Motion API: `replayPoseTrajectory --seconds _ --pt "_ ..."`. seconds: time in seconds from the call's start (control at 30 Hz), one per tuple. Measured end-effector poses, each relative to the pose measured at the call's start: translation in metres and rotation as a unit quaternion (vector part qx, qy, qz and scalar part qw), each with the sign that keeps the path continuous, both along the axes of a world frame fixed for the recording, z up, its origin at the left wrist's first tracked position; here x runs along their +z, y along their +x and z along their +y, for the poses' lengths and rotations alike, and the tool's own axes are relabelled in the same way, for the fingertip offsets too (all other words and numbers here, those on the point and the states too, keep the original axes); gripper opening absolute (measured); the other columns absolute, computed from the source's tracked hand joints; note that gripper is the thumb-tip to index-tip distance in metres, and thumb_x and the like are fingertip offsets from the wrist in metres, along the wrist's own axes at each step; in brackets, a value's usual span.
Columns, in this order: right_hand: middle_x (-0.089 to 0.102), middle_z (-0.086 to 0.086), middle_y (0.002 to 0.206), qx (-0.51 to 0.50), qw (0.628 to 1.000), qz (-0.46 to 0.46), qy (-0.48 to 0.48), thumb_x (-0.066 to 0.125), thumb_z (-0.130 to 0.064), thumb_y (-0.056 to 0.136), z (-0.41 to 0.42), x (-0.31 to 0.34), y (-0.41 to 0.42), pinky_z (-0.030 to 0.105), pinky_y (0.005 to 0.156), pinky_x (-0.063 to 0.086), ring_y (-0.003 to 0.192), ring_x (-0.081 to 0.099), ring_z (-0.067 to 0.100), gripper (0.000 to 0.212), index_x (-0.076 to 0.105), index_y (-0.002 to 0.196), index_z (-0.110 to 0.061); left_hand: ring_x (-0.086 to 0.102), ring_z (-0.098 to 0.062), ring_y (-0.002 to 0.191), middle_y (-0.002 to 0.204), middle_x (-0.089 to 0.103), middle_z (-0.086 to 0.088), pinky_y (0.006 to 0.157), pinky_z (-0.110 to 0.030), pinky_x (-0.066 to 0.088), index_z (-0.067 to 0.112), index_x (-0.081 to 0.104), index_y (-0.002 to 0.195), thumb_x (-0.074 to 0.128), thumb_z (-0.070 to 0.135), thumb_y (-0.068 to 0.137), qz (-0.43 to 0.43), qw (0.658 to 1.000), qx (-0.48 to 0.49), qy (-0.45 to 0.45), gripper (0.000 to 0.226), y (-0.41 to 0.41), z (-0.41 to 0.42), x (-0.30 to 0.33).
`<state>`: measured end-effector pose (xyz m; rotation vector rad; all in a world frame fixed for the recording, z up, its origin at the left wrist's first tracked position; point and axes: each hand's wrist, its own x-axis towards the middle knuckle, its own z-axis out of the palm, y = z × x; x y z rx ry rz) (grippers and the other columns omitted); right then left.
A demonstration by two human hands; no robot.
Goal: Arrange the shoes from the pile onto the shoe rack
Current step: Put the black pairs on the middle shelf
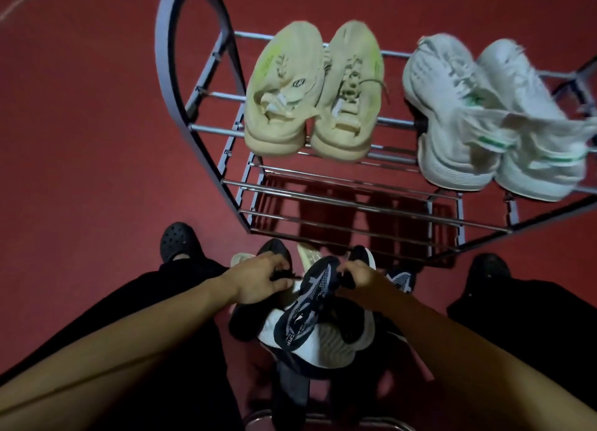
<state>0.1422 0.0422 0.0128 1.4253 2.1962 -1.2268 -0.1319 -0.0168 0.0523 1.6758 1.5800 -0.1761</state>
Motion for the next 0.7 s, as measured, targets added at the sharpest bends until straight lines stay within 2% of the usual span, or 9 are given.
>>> replayPoseTrajectory --seconds 0.07,0.17,0.27,0.33,0.43,0.5,0.6,0.63,0.7 --pt "0.043 0.002 0.122 -0.016 1.000 -0.007 -0.005 0.075 -0.036 0.081 0.012 -0.020 -0.009 0.030 0.099 0.041 0.111 0.050 0.020 0.059 0.052 0.130 -0.012 0.055 -0.017 0.116 0.129 0.054 0.000 0.101 -0.032 0.043 0.023 0.051 0.134 0.055 0.051 0.096 -0.014 1.000 0.017 -0.020 0.048 -0.005 0.001 -0.013" --pt "0.055 0.014 0.128 -0.042 0.999 -0.004 -0.017 0.070 -0.055 0.073 0.030 -0.092 -0.008 0.050 0.104 0.043 0.120 0.055 0.035 0.077 0.052 0.132 -0.010 0.055 -0.017 0.118 0.131 0.053 0.001 0.103 -0.033 0.044 0.023 0.052 0.134 0.057 0.049 0.095 -0.032 0.998 0.040 -0.048 0.048 -0.015 0.001 -0.032" --pt "0.041 0.015 0.149 -0.017 1.000 -0.015 -0.018 0.069 -0.035 0.089 0.037 -0.085 -0.034 0.045 0.115 0.030 0.141 0.035 0.035 0.069 0.040 0.146 -0.009 0.056 -0.017 0.117 0.129 0.053 0.002 0.101 -0.032 0.045 0.023 0.053 0.133 0.057 0.048 0.096 -0.037 0.996 0.055 -0.062 0.045 -0.024 -0.001 -0.047" --pt "0.035 0.014 0.154 -0.035 0.999 -0.019 -0.025 0.068 -0.034 0.090 0.040 -0.093 -0.042 0.041 0.116 0.031 0.143 0.033 0.033 0.075 0.032 0.151 -0.009 0.055 -0.015 0.116 0.129 0.054 0.003 0.101 -0.030 0.045 0.024 0.054 0.131 0.056 0.048 0.096 -0.042 0.995 0.065 -0.060 0.042 -0.026 -0.002 -0.053" --pt "0.043 0.015 0.144 -0.043 0.998 -0.043 -0.012 0.070 -0.047 0.084 0.031 -0.105 -0.035 0.044 0.109 0.039 0.134 0.042 0.035 0.077 0.036 0.148 -0.021 0.056 -0.012 0.110 0.123 0.058 0.005 0.096 -0.026 0.044 0.023 0.058 0.126 0.055 0.046 0.098 -0.053 0.993 0.065 -0.077 0.036 -0.025 0.000 -0.055" --pt "0.048 0.019 0.132 -0.069 0.996 -0.052 -0.013 0.071 -0.047 0.084 0.022 -0.105 -0.023 0.041 0.101 0.042 0.125 0.047 0.036 0.065 0.051 0.135 -0.013 0.059 -0.011 0.104 0.115 0.064 0.006 0.091 -0.025 0.046 0.023 0.061 0.118 0.056 0.045 0.098 -0.066 0.991 0.070 -0.095 0.031 -0.023 0.004 -0.057" --pt "0.063 0.026 0.087 -0.166 0.985 -0.001 -0.056 0.075 -0.043 0.081 0.012 -0.091 -0.005 0.034 0.067 0.046 0.084 0.063 0.040 0.050 0.066 0.091 0.006 0.064 -0.013 0.101 0.107 0.069 0.006 0.095 -0.032 0.051 0.025 0.064 0.107 0.058 0.048 0.096 -0.076 0.986 0.100 -0.108 0.027 -0.018 0.004 -0.060" --pt "0.063 0.027 0.079 -0.193 0.979 0.018 -0.064 0.076 -0.042 0.081 0.009 -0.086 0.000 0.030 0.060 0.043 0.076 0.063 0.040 0.050 0.066 0.084 0.007 0.064 -0.012 0.102 0.106 0.069 0.006 0.096 -0.034 0.051 0.026 0.064 0.105 0.058 0.049 0.095 -0.076 0.986 0.105 -0.109 0.026 -0.017 0.003 -0.060" --pt "0.065 0.024 0.080 -0.222 0.972 0.047 -0.067 0.077 -0.040 0.081 0.000 -0.069 0.005 0.022 0.057 0.042 0.070 0.062 0.029 0.046 0.067 0.085 0.005 0.064 -0.011 0.102 0.105 0.070 0.007 0.098 -0.036 0.051 0.028 0.065 0.103 0.060 0.050 0.094 -0.078 0.985 0.110 -0.110 0.025 -0.013 -0.001 -0.060"
